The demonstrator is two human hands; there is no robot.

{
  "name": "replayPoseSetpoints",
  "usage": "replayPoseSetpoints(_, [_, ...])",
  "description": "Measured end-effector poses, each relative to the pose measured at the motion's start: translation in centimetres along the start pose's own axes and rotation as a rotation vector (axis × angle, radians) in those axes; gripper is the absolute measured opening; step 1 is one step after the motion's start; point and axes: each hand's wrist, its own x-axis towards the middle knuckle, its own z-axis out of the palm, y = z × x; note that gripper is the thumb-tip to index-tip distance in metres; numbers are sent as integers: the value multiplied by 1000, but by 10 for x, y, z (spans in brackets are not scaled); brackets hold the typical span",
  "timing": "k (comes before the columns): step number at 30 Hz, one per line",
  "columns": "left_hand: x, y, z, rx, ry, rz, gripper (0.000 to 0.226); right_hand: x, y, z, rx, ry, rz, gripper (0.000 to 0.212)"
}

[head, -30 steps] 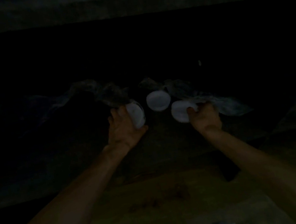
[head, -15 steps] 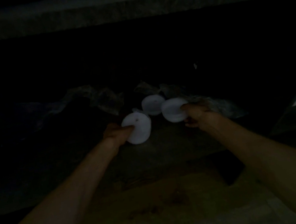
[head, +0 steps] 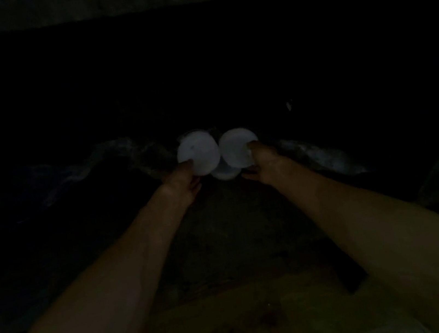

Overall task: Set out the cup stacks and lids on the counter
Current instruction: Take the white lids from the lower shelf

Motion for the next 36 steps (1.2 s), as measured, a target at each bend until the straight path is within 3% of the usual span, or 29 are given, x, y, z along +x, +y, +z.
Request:
replayPoseSetpoints(12, [-1, -11, -4, -1, -89, 25, 54, -7, 9, 8, -72, -33, 4, 54])
replayPoseSetpoints(20, [-20, -21, -14, 3, -177, 37, 47, -23, 25, 1, 63, -48, 30, 52])
replayPoseSetpoints(23, [-41, -16, -25, 42, -179, -6, 44, -61, 27, -10, 105, -55, 97, 44])
replayPoseSetpoints(29, [-143, 29, -20, 191, -258, -283, 46, -174, -10, -51, 24, 64, 236, 43])
replayPoseSetpoints(33, [-228, 72, 16, 224, -295, -450, 54, -260, -66, -80, -4, 231, 402, 70])
replayPoseSetpoints(36, [-297, 109, 50, 228, -311, -511, 51, -333, -131, -99, -13, 323, 423, 72])
